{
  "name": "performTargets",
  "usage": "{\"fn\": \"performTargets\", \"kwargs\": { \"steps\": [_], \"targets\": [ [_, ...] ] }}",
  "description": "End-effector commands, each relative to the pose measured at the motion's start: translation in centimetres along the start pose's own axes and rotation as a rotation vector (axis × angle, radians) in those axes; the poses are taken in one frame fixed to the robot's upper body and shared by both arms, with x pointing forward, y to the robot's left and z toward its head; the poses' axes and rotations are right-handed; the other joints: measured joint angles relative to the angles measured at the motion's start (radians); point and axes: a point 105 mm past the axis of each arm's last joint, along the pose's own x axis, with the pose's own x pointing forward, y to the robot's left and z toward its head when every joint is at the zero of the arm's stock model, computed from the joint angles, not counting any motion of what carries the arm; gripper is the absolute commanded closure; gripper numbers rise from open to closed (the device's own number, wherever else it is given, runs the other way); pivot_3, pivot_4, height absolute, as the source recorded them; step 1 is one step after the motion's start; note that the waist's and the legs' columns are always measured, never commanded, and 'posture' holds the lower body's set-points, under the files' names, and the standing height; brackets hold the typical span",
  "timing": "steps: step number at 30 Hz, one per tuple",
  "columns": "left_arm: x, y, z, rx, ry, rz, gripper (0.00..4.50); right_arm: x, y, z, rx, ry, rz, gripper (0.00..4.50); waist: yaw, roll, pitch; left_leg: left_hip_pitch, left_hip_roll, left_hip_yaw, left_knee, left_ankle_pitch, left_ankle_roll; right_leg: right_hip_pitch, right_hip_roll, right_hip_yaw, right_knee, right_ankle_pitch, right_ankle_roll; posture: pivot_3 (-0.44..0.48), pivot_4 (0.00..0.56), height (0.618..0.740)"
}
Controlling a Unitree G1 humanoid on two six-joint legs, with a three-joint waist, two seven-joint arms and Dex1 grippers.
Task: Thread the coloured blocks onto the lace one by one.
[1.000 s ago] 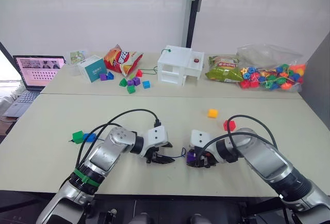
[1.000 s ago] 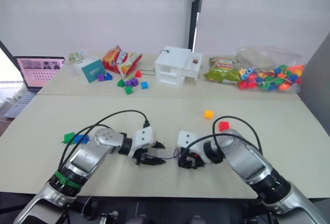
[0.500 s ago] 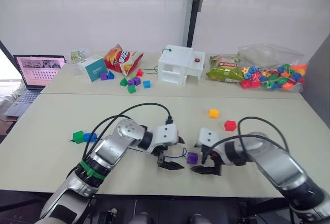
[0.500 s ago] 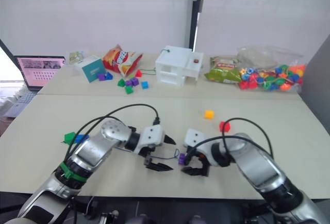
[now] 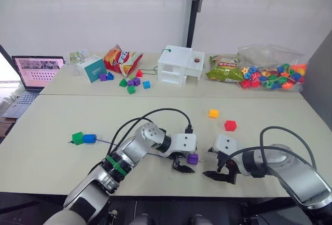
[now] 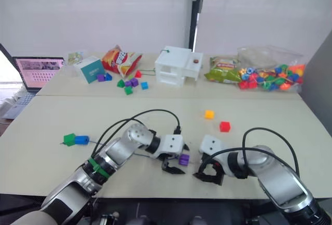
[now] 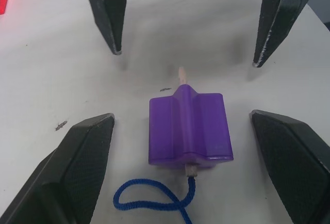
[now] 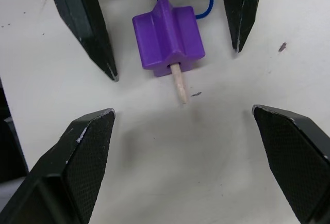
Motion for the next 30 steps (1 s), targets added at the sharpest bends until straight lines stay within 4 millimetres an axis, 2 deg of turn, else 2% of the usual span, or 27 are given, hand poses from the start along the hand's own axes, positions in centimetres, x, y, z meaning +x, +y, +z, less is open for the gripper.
{"fn": "performTargets", "kwargs": {
  "steps": [1,2,3,12,18,21,30],
  "targets": [
    [0.4,0.5,0.6,0.032,-0.006,0.018,0.03,-0.2,-0.3,0.2,-0.030,-0.011,-0.025,0.00,0.004,0.000,0.000,0.000,0.000,0.000,0.000,0.000,0.000,0.000,0.000,0.000,0.000,0.000,0.000,0.000,0.150,0.740],
    [0.5,0.5,0.7,0.030,-0.010,0.022,0.03,-0.2,-0.3,0.2,-0.031,-0.011,-0.025,0.00,0.006,0.000,0.000,0.000,0.000,0.000,0.001,0.000,0.000,0.001,0.000,0.000,0.000,0.000,0.000,0.000,0.150,0.740],
    [0.6,0.5,0.7,0.033,-0.006,0.016,0.29,-0.2,-0.2,0.1,-0.034,-0.009,-0.021,0.00,0.007,0.000,0.000,0.000,0.000,0.000,0.001,0.000,0.000,0.001,-0.001,0.000,0.000,0.000,0.000,0.000,0.150,0.740],
    [0.7,-0.2,0.1,0.045,0.012,-0.022,3.09,0.2,-0.1,0.1,-0.043,-0.008,0.000,0.00,0.003,0.000,0.000,0.000,0.000,0.000,0.002,0.000,0.000,0.001,0.000,0.000,0.000,0.000,0.000,0.000,0.150,0.740],
    [0.7,-0.3,0.1,0.044,0.014,-0.028,3.10,0.7,0.0,0.3,-0.042,-0.018,0.010,0.00,0.002,0.000,0.000,0.000,0.000,0.000,0.002,0.000,0.000,0.001,0.000,0.000,0.000,0.000,0.000,0.000,0.150,0.740],
    [0.6,-0.3,0.1,0.045,0.016,-0.033,3.10,1.1,-0.2,0.5,-0.039,-0.024,0.009,0.80,0.001,0.000,0.000,0.000,0.000,0.000,0.002,0.000,0.000,0.001,0.000,0.000,0.000,0.000,0.000,0.000,0.150,0.740],
    [0.6,-0.4,0.2,0.050,0.016,-0.041,3.10,1.7,-0.5,0.7,-0.044,-0.030,0.010,3.84,0.001,0.000,0.000,0.000,0.000,0.000,0.002,0.000,0.000,0.001,0.000,0.000,0.001,0.000,0.000,0.000,0.150,0.740]
  ]
}}
